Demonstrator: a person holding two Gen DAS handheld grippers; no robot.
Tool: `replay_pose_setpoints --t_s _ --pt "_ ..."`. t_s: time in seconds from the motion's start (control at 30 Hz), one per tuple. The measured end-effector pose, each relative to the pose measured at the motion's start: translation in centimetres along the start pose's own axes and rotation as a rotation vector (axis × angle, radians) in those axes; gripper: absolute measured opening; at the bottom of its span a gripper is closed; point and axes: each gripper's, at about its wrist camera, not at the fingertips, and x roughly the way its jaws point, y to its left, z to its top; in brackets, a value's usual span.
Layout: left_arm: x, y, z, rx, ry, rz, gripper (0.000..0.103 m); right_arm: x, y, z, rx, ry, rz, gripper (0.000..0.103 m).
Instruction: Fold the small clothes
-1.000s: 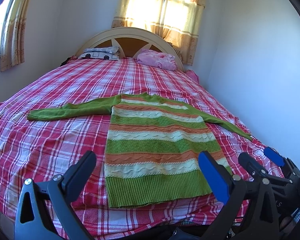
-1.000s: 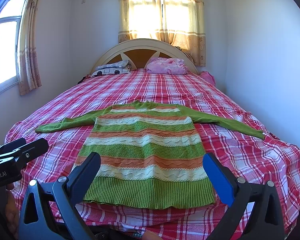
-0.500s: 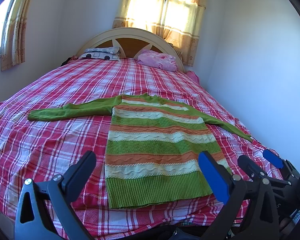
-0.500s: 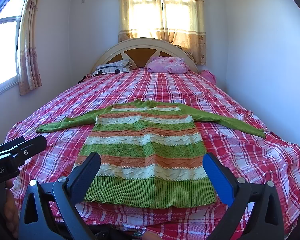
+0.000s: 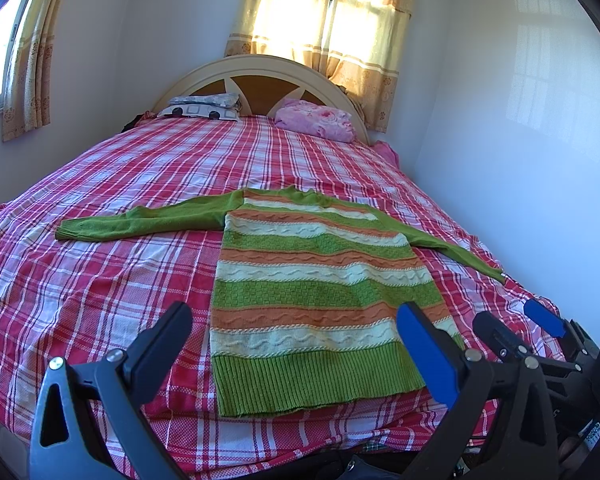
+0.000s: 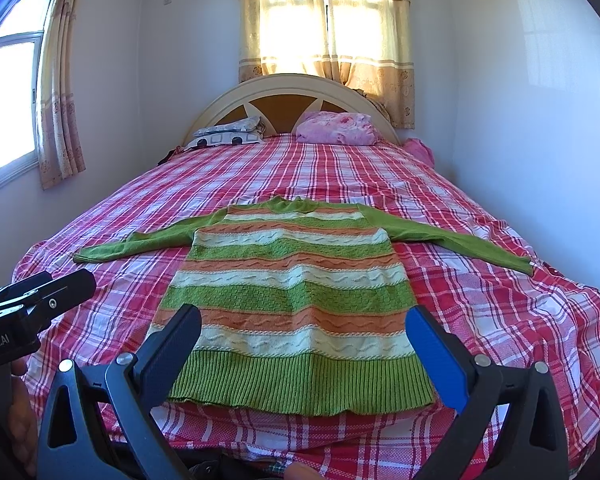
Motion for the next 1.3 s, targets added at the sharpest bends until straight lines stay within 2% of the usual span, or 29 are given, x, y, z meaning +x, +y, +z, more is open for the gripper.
replay_pose_setpoints --t_s 0.93,1.07,1.3 --pt "0.5 0.4 0.0 0.004 0.002 0.006 0.103 1.1 0.0 -0.3 -0.014 0.02 0.019 0.102" --pt "1.6 1.3 0.2 0.009 -0.003 0.018 0.103 2.6 -1.1 -0.3 -0.011 0.045 0.037 0.102" --pt "5.3 2.9 0.7 0.025 0.009 -0.009 0.103 7.0 -3.9 -1.4 0.032 0.113 0.051 0.102"
